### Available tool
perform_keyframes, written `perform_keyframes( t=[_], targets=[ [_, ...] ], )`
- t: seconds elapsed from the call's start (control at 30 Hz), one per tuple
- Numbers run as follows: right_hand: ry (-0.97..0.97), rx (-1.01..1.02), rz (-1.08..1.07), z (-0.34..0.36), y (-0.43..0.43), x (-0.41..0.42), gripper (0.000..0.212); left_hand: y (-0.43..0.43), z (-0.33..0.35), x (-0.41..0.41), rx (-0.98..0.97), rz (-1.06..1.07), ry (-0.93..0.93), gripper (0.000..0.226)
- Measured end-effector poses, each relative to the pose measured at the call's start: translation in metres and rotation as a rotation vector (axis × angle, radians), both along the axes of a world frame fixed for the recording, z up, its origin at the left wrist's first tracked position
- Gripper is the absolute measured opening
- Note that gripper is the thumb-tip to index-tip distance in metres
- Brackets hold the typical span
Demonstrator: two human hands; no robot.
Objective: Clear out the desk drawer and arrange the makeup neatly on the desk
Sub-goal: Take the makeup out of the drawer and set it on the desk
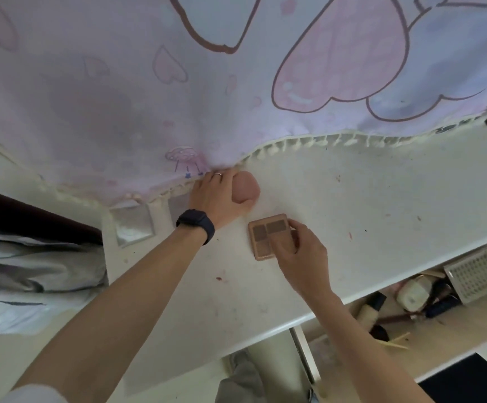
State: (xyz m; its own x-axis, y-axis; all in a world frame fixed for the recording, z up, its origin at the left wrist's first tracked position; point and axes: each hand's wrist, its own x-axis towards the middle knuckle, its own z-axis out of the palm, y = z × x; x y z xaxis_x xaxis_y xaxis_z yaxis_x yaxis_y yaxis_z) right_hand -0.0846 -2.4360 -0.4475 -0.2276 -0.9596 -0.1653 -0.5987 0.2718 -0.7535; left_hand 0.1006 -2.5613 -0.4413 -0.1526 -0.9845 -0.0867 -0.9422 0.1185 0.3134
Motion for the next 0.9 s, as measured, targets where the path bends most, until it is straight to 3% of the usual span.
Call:
perform_keyframes(
  t=[0.13, 0.47, 0.67, 0.8, 0.9],
  targets=[
    [0.112, 0.025, 0.052, -0.004, -0.002, 0.021, 0.048, 0.005, 0.000, 0.011, 0.011, -0.063, 0.013, 0.081],
    [0.154, -0.080, 0.002, -0.019, 0.008, 0.034, 0.047, 0.003, 0.008, 0.023, 0.100, -0.147, 0.031, 0.075],
    [0.152, -0.076, 0.029, -0.016, 0.009, 0.034, 0.046, 0.005, 0.015, 0.015, 0.166, -0.141, -0.060, 0.075],
    [0.002, 0.033, 0.039, -0.005, 0.014, 0.024, 0.055, 0.022, 0.029, -0.002, 0.063, -0.112, -0.078, 0.063],
    [-0.150, 0.028, -0.058, 0.008, 0.043, 0.003, 0.048, 0.058, 0.038, -0.023, -0.038, -0.075, 0.058, 0.048]
  ],
)
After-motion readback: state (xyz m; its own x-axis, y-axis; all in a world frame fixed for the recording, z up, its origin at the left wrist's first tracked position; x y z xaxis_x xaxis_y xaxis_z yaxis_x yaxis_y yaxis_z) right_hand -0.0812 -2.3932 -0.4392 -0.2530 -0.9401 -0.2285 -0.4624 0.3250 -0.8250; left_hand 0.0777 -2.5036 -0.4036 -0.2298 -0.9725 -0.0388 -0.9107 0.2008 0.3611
